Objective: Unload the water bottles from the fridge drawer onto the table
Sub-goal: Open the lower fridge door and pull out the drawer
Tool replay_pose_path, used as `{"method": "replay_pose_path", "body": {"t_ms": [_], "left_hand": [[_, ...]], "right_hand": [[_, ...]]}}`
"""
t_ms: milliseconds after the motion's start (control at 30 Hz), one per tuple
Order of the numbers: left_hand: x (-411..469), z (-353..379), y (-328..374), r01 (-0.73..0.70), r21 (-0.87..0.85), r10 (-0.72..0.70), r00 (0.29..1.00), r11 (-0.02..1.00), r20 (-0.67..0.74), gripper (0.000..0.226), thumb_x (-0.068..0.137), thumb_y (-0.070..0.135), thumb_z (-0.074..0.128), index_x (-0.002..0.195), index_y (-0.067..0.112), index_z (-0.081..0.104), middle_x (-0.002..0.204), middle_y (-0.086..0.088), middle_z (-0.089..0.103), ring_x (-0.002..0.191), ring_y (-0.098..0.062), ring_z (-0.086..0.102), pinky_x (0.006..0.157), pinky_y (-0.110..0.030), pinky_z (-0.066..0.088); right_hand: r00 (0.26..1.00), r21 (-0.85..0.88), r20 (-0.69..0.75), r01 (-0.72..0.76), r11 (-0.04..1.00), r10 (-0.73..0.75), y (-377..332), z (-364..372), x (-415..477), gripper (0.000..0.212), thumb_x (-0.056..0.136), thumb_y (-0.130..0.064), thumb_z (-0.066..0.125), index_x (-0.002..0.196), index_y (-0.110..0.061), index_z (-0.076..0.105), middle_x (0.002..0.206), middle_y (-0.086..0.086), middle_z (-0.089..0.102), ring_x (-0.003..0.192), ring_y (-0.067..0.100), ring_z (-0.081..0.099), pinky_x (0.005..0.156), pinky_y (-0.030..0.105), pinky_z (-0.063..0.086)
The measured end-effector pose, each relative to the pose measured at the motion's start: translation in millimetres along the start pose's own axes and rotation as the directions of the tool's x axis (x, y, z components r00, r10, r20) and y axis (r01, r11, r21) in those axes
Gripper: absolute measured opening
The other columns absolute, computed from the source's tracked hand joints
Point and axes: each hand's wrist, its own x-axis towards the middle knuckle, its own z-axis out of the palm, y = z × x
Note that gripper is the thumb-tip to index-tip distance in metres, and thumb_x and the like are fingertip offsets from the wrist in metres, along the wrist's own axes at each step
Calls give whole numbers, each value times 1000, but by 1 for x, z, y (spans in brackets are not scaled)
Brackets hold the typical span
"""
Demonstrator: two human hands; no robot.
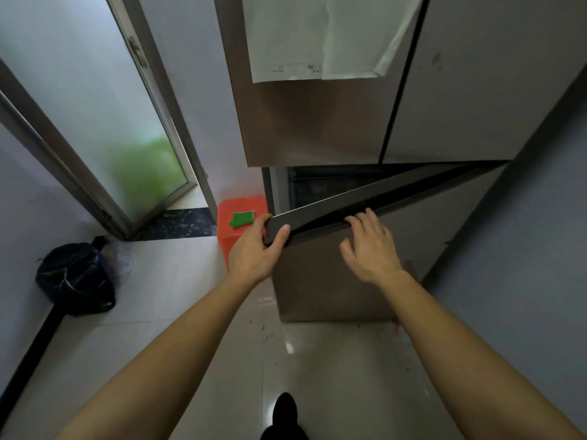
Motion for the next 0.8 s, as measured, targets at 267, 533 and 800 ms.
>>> {"method": "replay_pose_path", "body": {"t_ms": [267,533,800], "left_hand": [[-60,4,69,49,-250,32,951,967,309,49,97,59,46,118,18,63,116,-1,65,109,-22,62,99,-43,50],[-104,89,175,108,-352,163,737,930,656,41,105,44,36,141,30,51,131,-2,60,99,-27,65,83,-37,52],[-122,169,269,-450,-198,462,612,871,641,63,101,10,40,158,22,17,164,-8,19,150,-27,22,120,-35,21]], "right_hand": [[999,117,-13,-50,992,52,36,-34,-94,51,102,-31,36,149,-13,38,158,4,33,152,19,11,120,45,23],[979,329,65,-203,922,193,116,-87,-174,42,101,-29,51,138,-10,53,156,3,39,150,17,22,119,34,25],[848,400,63,-504,765,526,204,-144,-245,39,103,-18,40,139,-15,56,149,7,50,135,24,48,109,25,32]]}}
